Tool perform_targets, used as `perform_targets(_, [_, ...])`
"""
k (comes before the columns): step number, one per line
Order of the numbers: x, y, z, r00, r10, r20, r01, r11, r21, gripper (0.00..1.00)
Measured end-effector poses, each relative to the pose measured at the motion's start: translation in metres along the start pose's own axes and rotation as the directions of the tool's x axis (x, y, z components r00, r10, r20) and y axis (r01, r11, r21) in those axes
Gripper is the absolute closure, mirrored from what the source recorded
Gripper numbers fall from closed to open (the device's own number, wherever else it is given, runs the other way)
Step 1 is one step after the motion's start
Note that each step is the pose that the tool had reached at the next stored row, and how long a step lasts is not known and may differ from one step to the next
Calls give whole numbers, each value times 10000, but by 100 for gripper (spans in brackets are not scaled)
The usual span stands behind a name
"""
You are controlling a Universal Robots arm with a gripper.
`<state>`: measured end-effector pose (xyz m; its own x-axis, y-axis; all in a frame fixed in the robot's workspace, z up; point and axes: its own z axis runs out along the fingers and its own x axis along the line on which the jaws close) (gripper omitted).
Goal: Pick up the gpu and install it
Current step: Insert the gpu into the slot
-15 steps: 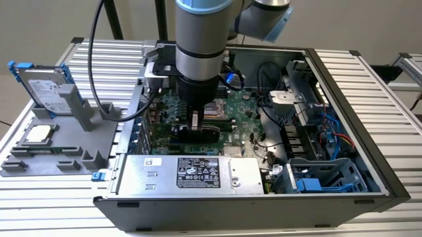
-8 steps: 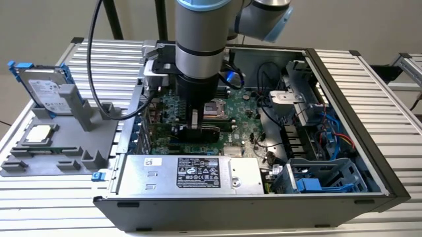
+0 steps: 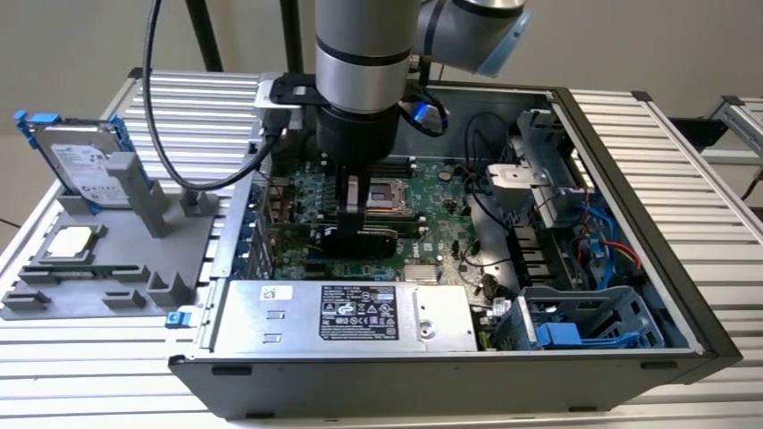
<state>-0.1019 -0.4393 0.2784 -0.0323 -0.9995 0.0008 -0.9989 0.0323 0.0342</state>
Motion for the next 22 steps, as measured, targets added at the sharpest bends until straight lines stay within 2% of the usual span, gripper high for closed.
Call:
perform_targets(2, [0,1,0,10000,1,15,-1,10000,-1,0])
perform_targets(3, [0,1,0,10000,1,21,-1,10000,-2,100])
perform_targets(22, [0,1,-1,9999,-4,167,4,10000,-6,100])
